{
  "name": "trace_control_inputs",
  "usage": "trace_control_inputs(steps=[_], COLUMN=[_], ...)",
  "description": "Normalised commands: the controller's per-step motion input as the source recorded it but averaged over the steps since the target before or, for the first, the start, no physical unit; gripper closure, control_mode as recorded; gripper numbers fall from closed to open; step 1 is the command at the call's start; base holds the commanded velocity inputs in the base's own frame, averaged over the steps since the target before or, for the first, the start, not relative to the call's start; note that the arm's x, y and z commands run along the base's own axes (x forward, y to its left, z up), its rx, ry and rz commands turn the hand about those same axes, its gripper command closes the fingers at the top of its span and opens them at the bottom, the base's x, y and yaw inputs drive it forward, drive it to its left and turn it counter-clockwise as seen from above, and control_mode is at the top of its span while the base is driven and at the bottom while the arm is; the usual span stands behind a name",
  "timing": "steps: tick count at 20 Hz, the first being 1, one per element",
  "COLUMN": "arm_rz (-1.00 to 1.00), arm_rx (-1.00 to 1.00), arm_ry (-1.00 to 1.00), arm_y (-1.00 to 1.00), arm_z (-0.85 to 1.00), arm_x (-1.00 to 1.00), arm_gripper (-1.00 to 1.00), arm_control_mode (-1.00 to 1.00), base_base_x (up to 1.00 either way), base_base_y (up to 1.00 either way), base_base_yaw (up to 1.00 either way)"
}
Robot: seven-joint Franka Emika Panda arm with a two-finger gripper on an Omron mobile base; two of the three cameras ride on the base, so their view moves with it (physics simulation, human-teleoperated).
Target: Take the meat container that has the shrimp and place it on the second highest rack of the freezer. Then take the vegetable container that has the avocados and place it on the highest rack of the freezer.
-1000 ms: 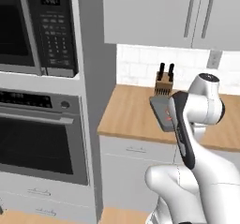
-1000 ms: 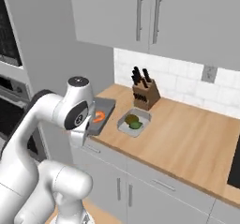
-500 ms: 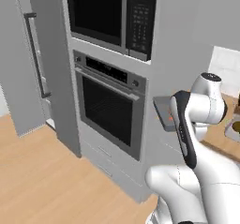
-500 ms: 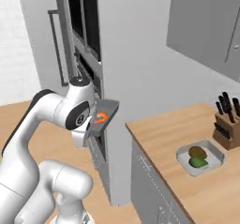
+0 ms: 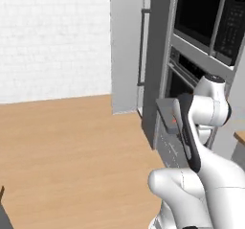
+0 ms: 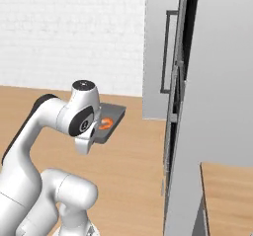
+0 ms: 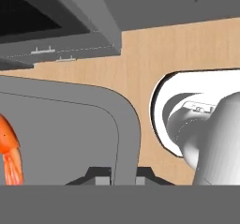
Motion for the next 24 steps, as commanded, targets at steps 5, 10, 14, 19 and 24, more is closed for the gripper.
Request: trace_control_inputs(steps=[5,10,14,19,24], arm_rz=[0.0,0.0,0.0,0.0,0.0], arm_rx=[0.0,0.0,0.0,0.0,0.0], arm_ry=[0.0,0.0,0.0,0.0,0.0], arm_y=[0.0,0.0,0.0,0.0,0.0], arm_z=[0.0,0.0,0.0,0.0,0.0], arm_x=[0.0,0.0,0.0,0.0,0.0], arm_gripper=[1.0,1.0,1.0,1.0,1.0], arm_control_mode=[1.0,1.0,1.0,1.0,1.0], base_base_x=[0.73,1.0,1.0,1.0,1.0], base_base_y=[0.0,-0.02,0.0,0.01,0.24], base_base_yaw=[0.43,0.12,0.04,0.01,0.0])
